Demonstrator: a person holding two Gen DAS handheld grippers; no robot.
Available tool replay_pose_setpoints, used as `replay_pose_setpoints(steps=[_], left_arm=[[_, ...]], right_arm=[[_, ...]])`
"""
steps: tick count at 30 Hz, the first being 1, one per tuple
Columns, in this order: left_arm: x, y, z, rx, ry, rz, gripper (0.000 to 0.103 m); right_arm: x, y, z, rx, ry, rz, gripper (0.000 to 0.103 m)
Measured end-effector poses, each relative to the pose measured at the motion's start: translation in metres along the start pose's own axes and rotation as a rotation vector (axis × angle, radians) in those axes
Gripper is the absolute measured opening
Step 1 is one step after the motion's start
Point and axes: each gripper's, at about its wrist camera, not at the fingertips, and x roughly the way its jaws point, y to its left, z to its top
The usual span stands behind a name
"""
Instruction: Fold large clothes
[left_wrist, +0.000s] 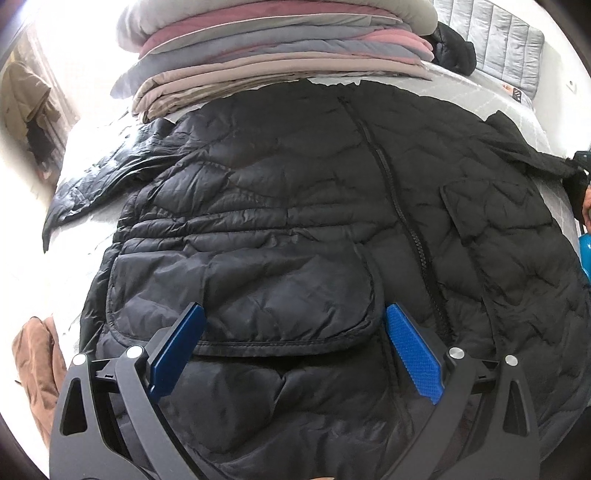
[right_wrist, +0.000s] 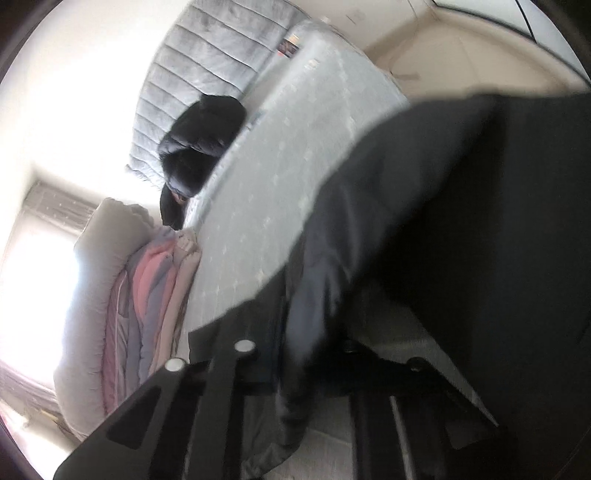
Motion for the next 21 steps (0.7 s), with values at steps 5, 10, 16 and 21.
replay_pose_setpoints(steps=[5, 10, 16, 21], left_arm=[[0.0, -0.001, 0.0, 0.0, -0.001, -0.002, 0.095], [-0.003, 0.004, 0.0, -0.016, -0.002, -0.015, 0.095], [-0.015, 0.018, 0.003, -0.074, -0.014, -0.065, 0.095], [-0.034, 0.03, 0.004, -0.107, -0.057, -0.102, 0.095]], right_arm=[[-0.023, 0.02, 0.006, -0.078, -0.085, -0.001, 0.004], [-0.048, 0.056, -0.002, -0.214, -0.189, 0.007, 0.004], [-0.062, 0.116, -0.016, -0.352, -0.238, 0.026, 0.004], [-0.063, 0.21, -0.071, -0.57, -0.228, 0.109, 0.004]])
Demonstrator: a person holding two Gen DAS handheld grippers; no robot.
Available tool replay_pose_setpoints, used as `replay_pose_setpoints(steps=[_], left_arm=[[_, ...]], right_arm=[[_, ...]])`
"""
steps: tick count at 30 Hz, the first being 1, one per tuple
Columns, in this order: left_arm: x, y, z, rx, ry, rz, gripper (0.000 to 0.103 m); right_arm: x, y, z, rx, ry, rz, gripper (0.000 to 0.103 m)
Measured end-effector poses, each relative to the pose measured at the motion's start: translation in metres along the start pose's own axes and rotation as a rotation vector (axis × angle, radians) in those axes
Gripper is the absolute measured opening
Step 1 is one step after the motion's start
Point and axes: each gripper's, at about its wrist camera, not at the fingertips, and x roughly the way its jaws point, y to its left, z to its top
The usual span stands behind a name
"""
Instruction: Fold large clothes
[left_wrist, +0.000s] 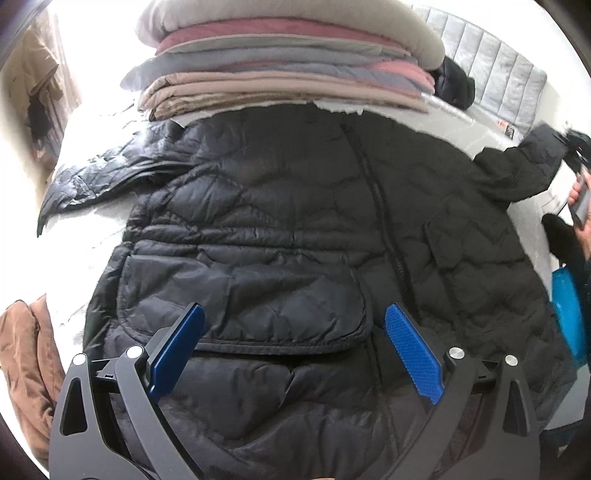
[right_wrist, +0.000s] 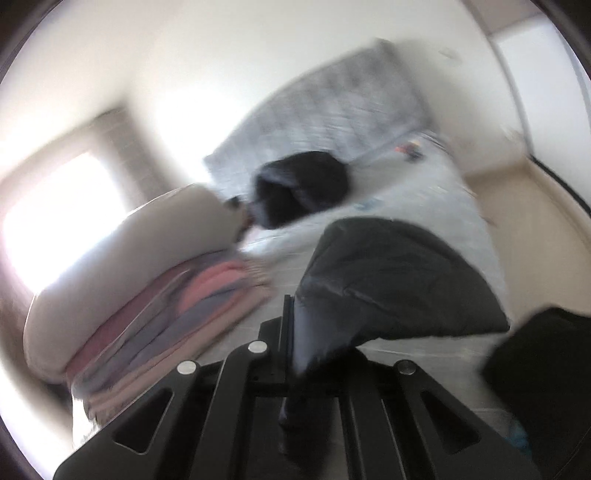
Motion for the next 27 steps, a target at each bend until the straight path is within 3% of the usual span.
replay_pose_setpoints(steps=[4, 7, 12, 13, 16, 17, 18, 20, 21, 27], left_arm=[[-0.014, 0.011, 0.001, -0.024, -0.027, -0.024, 0.095], [-0.023, 0.024, 0.002, -0.049, -0.044, -0.035, 0.095], [-0.034, 0.047, 0.002, -0.103, -0.065, -0.063, 0.095], [-0.037, 0.052, 0.002, -0.115, -0.071, -0.069, 0.095], [-0.043, 0.062, 0.002, -0.134, -0.085, -0.078, 0.095], [-0.044, 0.064, 0.002, -0.137, -0.088, -0.08, 0.095], [-0.046, 0.066, 0.002, -0.141, -0.091, -0.083, 0.095], [-0.048, 0.069, 0.0, -0.152, -0.092, -0.097, 0.095], [-0.048, 0.07, 0.0, -0.159, -0.089, -0.11, 0.095], [-0.049, 0.073, -0.001, -0.175, -0.087, -0.143, 0.095]], right_arm=[[0.004, 0.1, -0.031, -0.167, 0.041, 0.112, 0.004], [0.019, 0.18, -0.088, -0.297, 0.122, 0.199, 0.004], [0.06, 0.255, -0.196, -0.442, 0.303, 0.247, 0.004], [0.074, 0.27, -0.227, -0.505, 0.374, 0.237, 0.004], [0.1, 0.286, -0.279, -0.601, 0.532, 0.222, 0.014], [0.106, 0.288, -0.294, -0.618, 0.602, 0.228, 0.029], [0.104, 0.29, -0.296, -0.622, 0.606, 0.239, 0.042], [0.093, 0.293, -0.288, -0.63, 0.573, 0.266, 0.053], [0.088, 0.292, -0.283, -0.633, 0.568, 0.276, 0.066], [0.059, 0.265, -0.235, -0.508, 0.468, 0.334, 0.076]])
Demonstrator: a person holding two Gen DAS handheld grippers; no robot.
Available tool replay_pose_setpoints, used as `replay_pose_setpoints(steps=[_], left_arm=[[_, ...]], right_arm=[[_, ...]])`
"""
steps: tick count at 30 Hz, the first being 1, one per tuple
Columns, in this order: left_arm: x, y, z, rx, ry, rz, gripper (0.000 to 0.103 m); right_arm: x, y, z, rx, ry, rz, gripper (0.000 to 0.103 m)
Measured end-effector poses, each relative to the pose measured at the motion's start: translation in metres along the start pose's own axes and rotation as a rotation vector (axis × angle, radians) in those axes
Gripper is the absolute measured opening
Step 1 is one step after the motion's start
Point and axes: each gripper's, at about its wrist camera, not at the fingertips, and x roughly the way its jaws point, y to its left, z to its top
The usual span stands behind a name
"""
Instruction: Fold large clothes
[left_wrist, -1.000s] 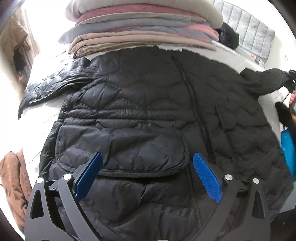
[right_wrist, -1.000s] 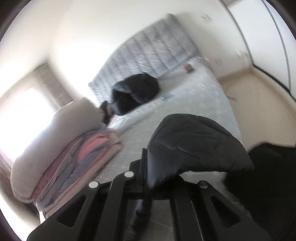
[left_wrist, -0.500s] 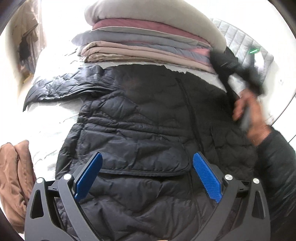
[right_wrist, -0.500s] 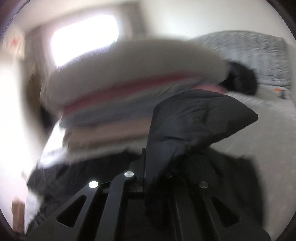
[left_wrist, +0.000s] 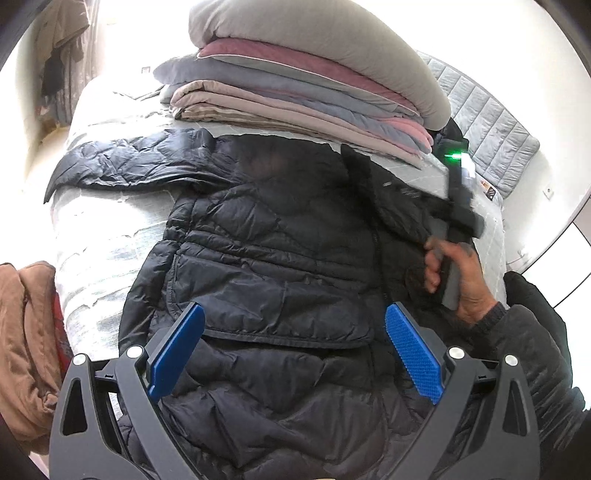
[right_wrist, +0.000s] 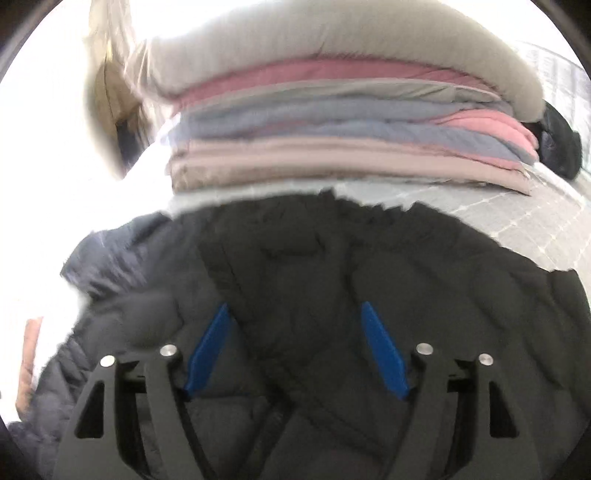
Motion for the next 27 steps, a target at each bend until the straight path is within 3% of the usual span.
replay_pose_setpoints(steps=[3, 7, 12, 14, 16, 17, 18, 19, 21, 23, 27], left_arm=[[-0.001, 0.001, -0.001, -0.006, -0.004, 0.0, 0.095], [0.0, 0.003, 0.0, -0.02, 0.002, -0.001, 0.095], [0.002, 0.003, 0.001, -0.013, -0.003, 0.013, 0.095], [0.001, 0.005, 0.001, -0.02, -0.004, 0.01, 0.095], [0.0, 0.007, 0.001, -0.027, -0.008, 0.007, 0.095], [-0.001, 0.007, 0.001, -0.027, -0.011, 0.006, 0.095], [-0.002, 0.007, 0.001, -0.025, -0.015, 0.008, 0.095], [-0.002, 0.007, 0.001, -0.022, -0.018, 0.011, 0.095], [-0.002, 0.009, 0.003, -0.022, -0.025, 0.02, 0.095], [-0.005, 0.014, 0.005, -0.033, -0.034, 0.023, 0.095], [-0.02, 0.044, 0.018, -0.094, -0.091, -0.015, 0.095]], right_arm=[[-0.026, -0.04, 0.007, 0.109, -0.077, -0.012, 0.083], [-0.032, -0.055, 0.007, 0.146, -0.062, -0.034, 0.083], [-0.058, -0.106, -0.002, 0.318, -0.151, -0.23, 0.083], [-0.059, -0.137, -0.019, 0.398, -0.118, -0.303, 0.083], [-0.048, -0.171, -0.039, 0.493, -0.032, -0.362, 0.084], [-0.034, -0.197, -0.054, 0.591, 0.063, -0.308, 0.084], [-0.035, -0.213, -0.063, 0.675, 0.067, -0.236, 0.084], [-0.049, -0.217, -0.063, 0.712, 0.024, -0.219, 0.083], [-0.07, -0.207, -0.055, 0.688, -0.019, -0.21, 0.083], [-0.098, -0.18, -0.047, 0.612, -0.072, -0.141, 0.083], [-0.152, -0.129, -0.06, 0.535, -0.137, -0.035, 0.086]])
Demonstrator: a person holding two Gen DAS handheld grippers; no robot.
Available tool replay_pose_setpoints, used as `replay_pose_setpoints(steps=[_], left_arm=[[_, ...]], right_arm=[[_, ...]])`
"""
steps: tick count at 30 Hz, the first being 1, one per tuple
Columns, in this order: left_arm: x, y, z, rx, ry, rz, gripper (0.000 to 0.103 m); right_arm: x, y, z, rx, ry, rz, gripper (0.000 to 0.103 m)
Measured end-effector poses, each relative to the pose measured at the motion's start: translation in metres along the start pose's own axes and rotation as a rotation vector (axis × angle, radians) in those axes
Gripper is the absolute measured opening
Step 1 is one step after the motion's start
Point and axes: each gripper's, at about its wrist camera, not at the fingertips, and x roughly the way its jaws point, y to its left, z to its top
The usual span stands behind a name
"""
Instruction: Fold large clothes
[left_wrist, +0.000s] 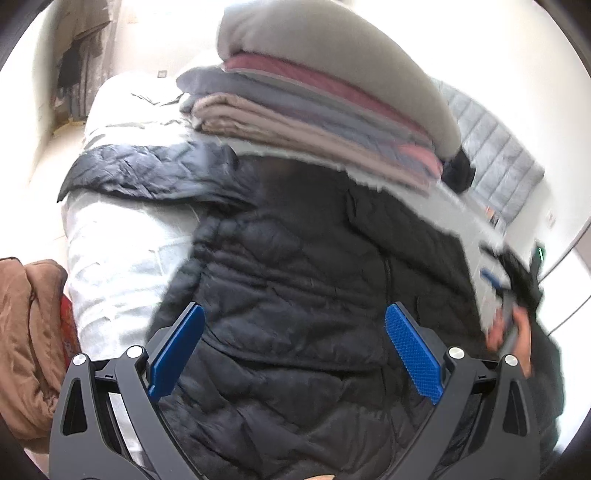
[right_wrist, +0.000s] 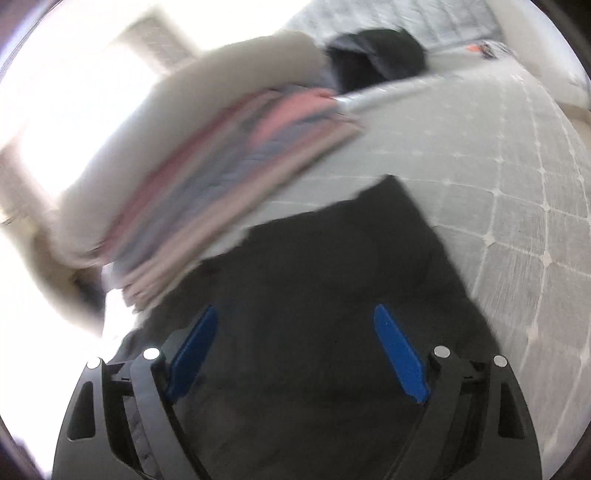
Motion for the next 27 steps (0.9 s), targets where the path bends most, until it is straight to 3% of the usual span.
replay_pose_setpoints(steps=[3, 7, 11, 13, 16, 19, 27], left_arm=[[-0.017, 0.04, 0.02, -0.069, -0.059, -0.014, 0.095], [-0.025, 0.124, 0.052, -0.185, -0.117, -0.007, 0.095], [0.017, 0.251, 0.072, -0.467, -0.079, -0.101, 0.095], [0.047, 0.31, 0.07, -0.618, -0.062, -0.149, 0.095], [0.079, 0.364, 0.062, -0.777, -0.066, -0.213, 0.095], [0.095, 0.389, 0.057, -0.851, -0.109, -0.248, 0.095], [0.12, 0.42, 0.071, -0.941, -0.201, -0.256, 0.095]], right_arm=[[-0.033, 0.01, -0.026, 0.003, -0.004, 0.042, 0.09], [-0.066, 0.014, -0.04, 0.094, -0.017, 0.103, 0.09], [-0.091, 0.039, -0.056, 0.06, -0.091, 0.16, 0.09], [-0.087, 0.05, -0.065, 0.022, -0.089, 0.167, 0.09], [-0.063, 0.061, -0.072, -0.032, -0.033, 0.147, 0.09], [-0.052, 0.057, -0.079, -0.025, 0.001, 0.113, 0.09], [-0.038, 0.046, -0.086, 0.01, 0.044, 0.102, 0.09]])
